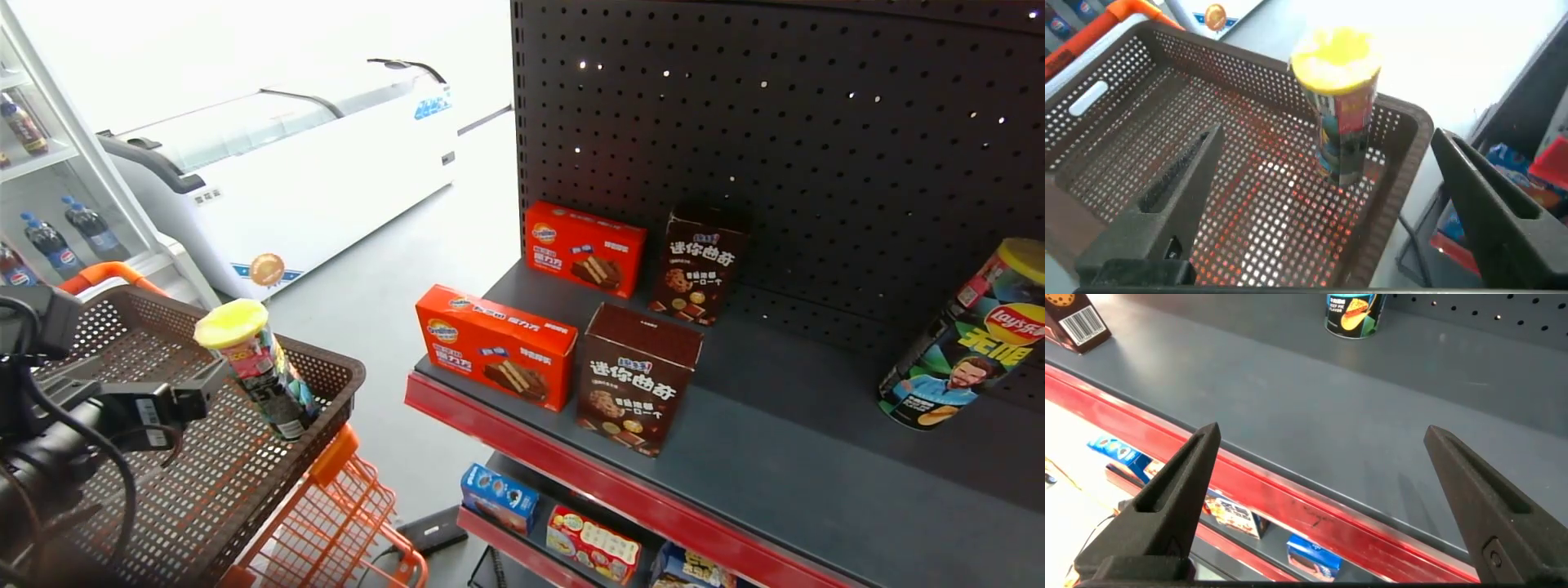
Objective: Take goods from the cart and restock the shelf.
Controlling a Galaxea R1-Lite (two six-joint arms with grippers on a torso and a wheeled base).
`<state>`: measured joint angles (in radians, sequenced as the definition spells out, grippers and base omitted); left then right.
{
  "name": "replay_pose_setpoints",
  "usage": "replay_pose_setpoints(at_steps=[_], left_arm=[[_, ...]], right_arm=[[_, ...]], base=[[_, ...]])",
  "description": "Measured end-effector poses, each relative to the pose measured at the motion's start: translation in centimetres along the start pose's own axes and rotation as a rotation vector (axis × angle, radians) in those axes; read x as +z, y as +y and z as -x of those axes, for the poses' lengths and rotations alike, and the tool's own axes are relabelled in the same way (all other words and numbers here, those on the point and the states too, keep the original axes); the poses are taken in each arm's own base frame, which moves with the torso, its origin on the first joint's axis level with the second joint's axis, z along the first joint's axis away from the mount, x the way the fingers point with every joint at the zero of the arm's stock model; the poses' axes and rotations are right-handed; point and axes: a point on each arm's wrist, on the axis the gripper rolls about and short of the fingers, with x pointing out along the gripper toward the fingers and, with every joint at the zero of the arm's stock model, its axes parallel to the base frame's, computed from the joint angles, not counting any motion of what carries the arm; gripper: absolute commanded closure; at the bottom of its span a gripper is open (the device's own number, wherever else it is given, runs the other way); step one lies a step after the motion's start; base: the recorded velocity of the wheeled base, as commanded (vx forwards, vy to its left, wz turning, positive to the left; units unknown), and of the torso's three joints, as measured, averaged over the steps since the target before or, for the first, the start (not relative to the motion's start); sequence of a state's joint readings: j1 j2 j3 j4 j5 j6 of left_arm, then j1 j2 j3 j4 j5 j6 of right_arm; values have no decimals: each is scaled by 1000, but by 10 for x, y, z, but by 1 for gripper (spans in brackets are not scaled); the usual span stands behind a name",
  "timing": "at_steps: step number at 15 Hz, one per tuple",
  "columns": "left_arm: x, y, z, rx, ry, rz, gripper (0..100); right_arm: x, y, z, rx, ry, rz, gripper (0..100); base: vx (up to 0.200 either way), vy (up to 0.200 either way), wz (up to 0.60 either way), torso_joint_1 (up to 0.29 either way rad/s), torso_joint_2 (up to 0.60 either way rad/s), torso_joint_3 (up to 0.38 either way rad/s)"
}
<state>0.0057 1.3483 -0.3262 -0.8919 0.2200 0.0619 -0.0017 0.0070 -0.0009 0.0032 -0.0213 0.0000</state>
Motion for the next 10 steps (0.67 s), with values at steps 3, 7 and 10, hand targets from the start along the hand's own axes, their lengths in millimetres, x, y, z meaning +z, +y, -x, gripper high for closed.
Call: replay_pose_setpoints(at_steps=[3, 7, 10], left_arm=[[-20, -10, -34, 12, -38, 6, 0], [-43, -18, -65, 19, -31, 3, 0], [-54, -21, -91, 32, -23, 2, 0]], right_arm=[[0, 0, 0, 0, 0, 0, 0], [0, 0, 0, 0, 0, 0, 0], [0, 0, 0, 0, 0, 0, 0]], base=[[0, 0, 0, 0, 0, 0], [0, 0, 0, 0, 0, 0], [0, 0, 0, 0, 0, 0]])
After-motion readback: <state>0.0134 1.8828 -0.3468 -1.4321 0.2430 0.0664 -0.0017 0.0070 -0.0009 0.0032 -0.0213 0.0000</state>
